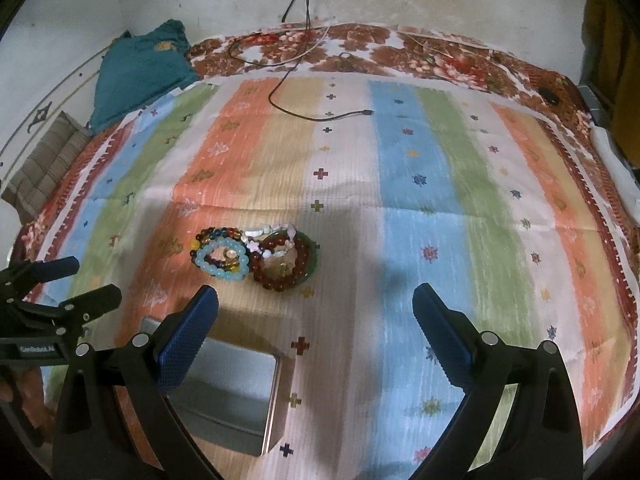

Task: Organize jewelry
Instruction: 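Lower both open tools over the bracelet pile, then grasp the light blue bead bracelet with the left tool while the right tool grasps the white bead bracelet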

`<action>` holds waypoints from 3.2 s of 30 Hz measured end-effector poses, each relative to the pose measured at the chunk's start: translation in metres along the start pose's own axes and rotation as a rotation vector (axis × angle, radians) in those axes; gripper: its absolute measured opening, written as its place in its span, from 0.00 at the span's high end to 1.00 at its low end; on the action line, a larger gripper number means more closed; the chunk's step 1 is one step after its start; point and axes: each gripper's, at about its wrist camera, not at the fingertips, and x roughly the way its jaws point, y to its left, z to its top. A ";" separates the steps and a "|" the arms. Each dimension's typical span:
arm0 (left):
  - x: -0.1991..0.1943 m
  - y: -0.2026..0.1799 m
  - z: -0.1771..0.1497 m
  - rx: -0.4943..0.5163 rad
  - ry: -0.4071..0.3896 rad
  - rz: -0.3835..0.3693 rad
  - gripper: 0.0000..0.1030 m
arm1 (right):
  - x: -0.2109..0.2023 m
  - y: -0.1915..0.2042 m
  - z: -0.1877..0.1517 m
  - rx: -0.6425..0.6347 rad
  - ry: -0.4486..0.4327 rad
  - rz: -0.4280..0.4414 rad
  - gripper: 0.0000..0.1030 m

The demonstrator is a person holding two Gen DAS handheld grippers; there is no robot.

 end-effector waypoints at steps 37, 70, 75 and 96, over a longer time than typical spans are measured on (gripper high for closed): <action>0.086 -0.007 0.036 0.048 0.126 0.055 0.31 | 0.109 0.006 0.040 -0.021 0.141 -0.029 0.04; 0.130 -0.012 0.051 0.052 0.184 0.035 0.74 | 0.166 0.026 0.045 -0.111 0.228 0.013 0.67; 0.133 -0.016 0.049 0.071 0.183 0.056 0.77 | 0.163 0.030 0.044 -0.126 0.233 0.033 0.79; 0.107 -0.014 0.056 0.065 0.148 0.066 0.89 | 0.144 0.029 0.045 -0.132 0.195 0.033 0.90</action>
